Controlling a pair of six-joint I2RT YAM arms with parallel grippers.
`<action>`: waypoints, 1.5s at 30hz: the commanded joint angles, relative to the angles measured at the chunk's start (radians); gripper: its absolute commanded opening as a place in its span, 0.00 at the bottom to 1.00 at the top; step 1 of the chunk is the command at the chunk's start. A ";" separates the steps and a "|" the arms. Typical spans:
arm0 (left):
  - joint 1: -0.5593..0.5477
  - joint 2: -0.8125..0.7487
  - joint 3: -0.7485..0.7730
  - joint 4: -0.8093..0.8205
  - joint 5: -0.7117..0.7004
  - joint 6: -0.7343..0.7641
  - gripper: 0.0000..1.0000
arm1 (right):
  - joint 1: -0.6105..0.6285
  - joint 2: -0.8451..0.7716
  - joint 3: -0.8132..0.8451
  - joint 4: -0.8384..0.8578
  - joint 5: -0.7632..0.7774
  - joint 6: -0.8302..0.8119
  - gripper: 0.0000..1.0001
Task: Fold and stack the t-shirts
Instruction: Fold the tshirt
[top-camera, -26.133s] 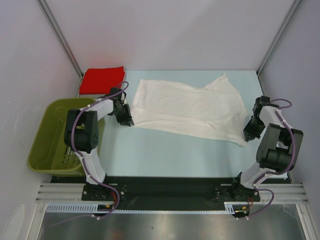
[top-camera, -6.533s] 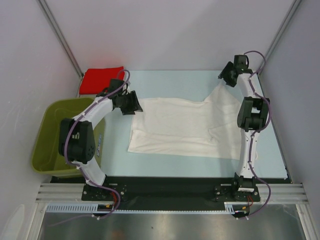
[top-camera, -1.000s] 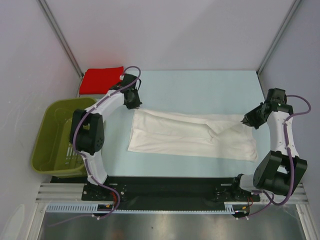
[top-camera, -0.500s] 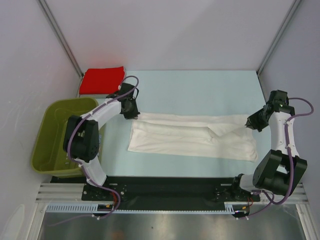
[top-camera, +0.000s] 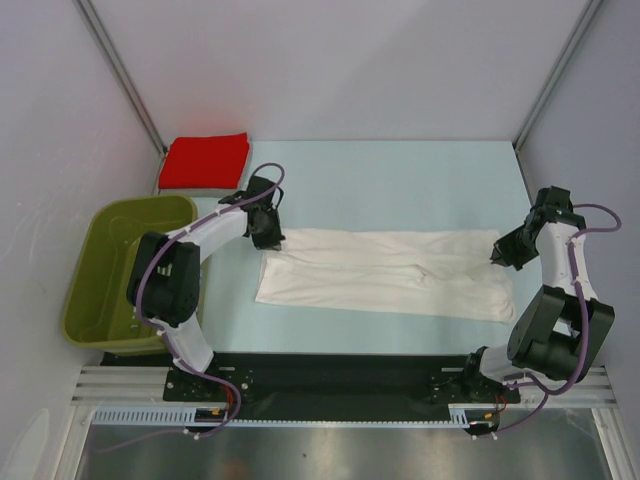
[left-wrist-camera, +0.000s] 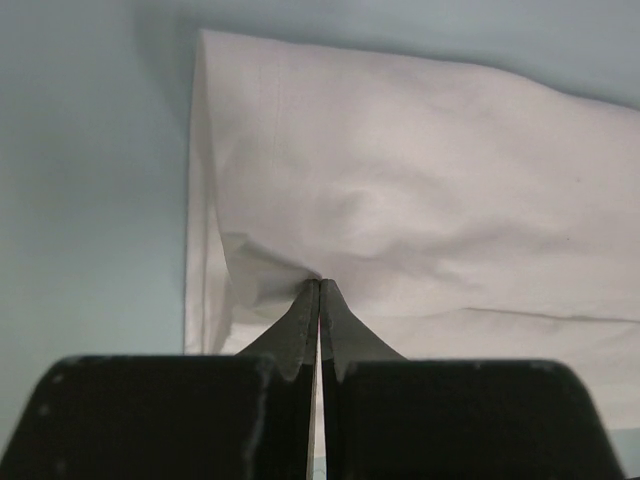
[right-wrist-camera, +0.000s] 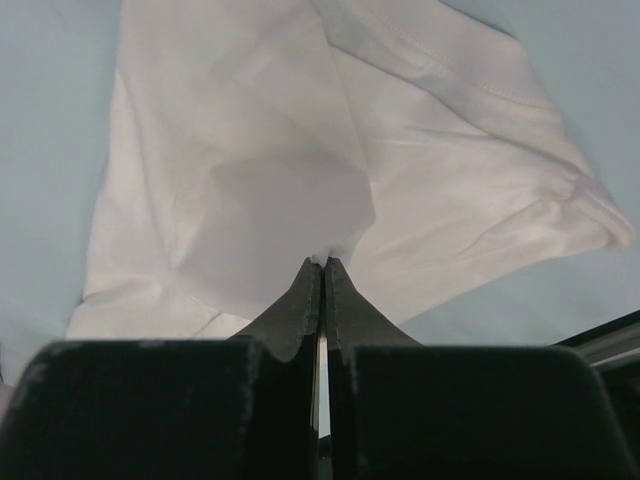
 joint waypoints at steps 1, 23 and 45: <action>-0.005 -0.058 -0.011 0.021 0.003 -0.005 0.00 | -0.005 -0.010 -0.007 0.012 -0.002 -0.019 0.00; -0.002 -0.075 -0.018 -0.012 -0.065 0.006 0.00 | 0.000 -0.045 -0.016 -0.053 0.022 -0.042 0.00; 0.038 -0.133 0.023 0.099 0.212 0.057 0.42 | 0.027 -0.115 -0.101 -0.104 0.016 -0.022 0.05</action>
